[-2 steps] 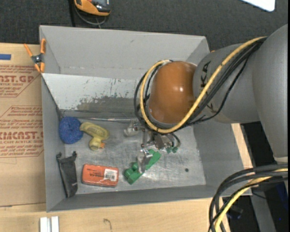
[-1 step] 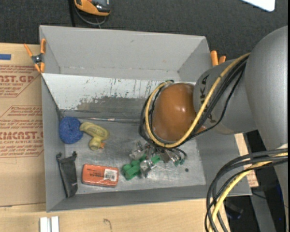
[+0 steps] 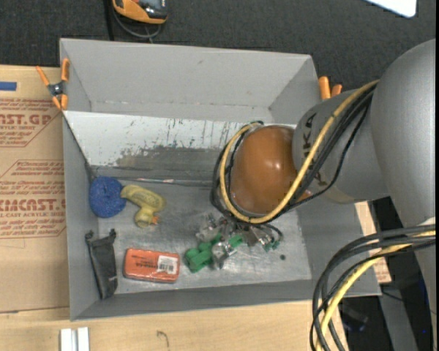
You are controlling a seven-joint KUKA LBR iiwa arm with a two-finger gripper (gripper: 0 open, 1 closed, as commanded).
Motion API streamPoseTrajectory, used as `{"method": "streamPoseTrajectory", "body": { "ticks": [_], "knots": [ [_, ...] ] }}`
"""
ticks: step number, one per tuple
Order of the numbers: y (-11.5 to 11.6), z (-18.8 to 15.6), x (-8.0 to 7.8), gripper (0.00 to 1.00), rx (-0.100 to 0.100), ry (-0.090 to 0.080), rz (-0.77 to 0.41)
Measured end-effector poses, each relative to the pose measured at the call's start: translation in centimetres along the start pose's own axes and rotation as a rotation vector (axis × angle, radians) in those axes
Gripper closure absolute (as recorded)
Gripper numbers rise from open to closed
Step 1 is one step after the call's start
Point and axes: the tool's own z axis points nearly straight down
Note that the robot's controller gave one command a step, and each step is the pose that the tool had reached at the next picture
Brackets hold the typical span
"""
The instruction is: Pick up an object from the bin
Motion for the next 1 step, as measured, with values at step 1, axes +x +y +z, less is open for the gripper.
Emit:
{"method": "streamPoseTrajectory", "body": {
  "ticks": [1],
  "knots": [
    [-0.39,-19.97,0.05,1.00,-0.003,0.010,0.047]
  ]
}}
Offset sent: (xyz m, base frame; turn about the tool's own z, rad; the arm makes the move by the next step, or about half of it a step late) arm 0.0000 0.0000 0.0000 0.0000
